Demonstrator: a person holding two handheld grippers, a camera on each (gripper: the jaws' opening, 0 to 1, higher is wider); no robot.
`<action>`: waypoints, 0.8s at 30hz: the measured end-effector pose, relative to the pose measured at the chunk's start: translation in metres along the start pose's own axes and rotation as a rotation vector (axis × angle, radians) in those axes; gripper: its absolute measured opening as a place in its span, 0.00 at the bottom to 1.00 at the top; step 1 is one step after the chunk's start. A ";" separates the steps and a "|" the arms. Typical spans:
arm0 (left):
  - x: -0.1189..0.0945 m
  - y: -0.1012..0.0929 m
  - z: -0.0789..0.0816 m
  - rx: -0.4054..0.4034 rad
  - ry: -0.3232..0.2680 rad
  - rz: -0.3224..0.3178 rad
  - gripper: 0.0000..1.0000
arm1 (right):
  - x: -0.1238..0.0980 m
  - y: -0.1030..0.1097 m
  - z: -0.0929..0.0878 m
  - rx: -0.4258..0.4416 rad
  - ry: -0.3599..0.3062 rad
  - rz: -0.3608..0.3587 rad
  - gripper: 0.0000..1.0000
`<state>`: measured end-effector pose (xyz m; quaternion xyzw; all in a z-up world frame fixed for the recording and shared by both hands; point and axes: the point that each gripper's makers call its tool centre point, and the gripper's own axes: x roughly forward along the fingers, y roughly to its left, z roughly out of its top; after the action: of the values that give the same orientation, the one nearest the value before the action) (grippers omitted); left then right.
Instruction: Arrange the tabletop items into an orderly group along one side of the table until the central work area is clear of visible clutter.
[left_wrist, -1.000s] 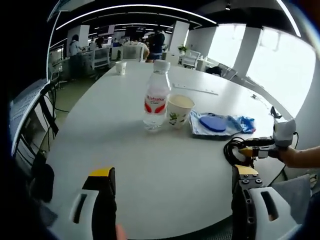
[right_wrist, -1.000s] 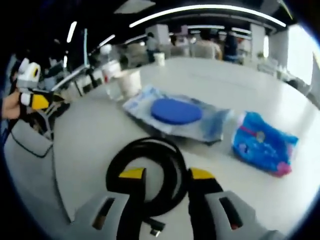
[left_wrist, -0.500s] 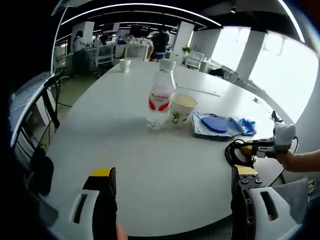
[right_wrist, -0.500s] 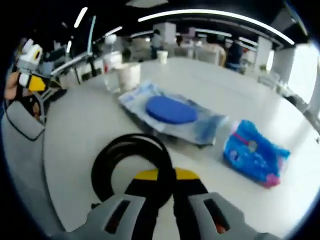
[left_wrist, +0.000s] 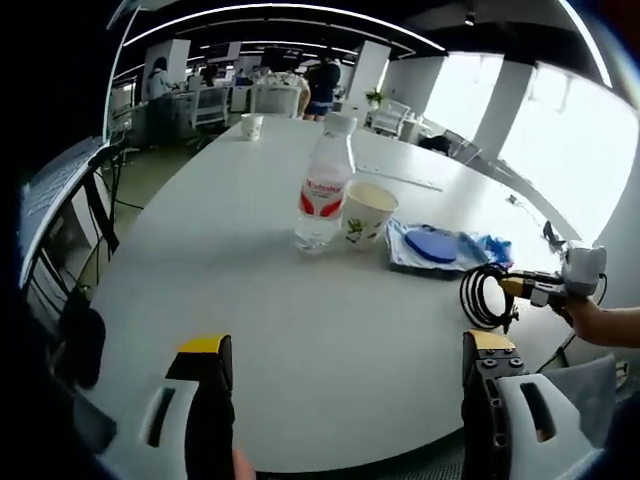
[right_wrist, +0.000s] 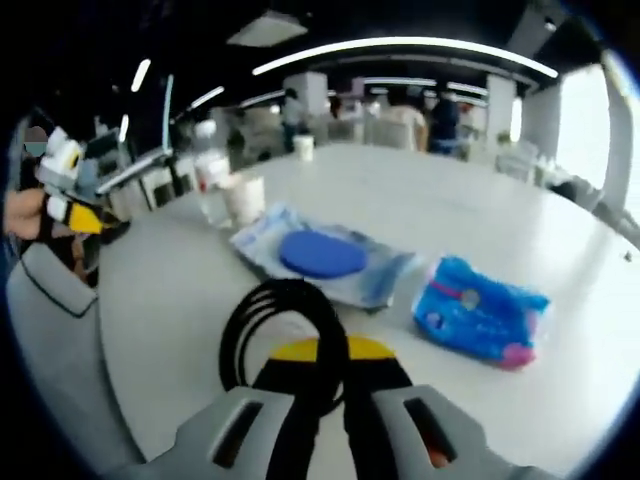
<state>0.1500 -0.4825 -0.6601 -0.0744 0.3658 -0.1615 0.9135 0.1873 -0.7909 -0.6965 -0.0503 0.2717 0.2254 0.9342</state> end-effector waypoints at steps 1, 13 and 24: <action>0.001 -0.001 0.000 0.001 0.002 -0.002 0.95 | -0.001 -0.001 0.001 -0.002 -0.003 -0.002 0.03; 0.006 -0.007 0.001 0.021 0.012 -0.022 0.95 | -0.032 -0.025 0.023 0.003 -0.069 -0.051 0.02; 0.007 -0.010 0.002 0.033 0.011 -0.031 0.95 | -0.049 -0.054 0.000 0.033 -0.028 -0.092 0.03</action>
<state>0.1537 -0.4946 -0.6606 -0.0639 0.3670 -0.1819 0.9100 0.1751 -0.8586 -0.6724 -0.0442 0.2597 0.1783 0.9481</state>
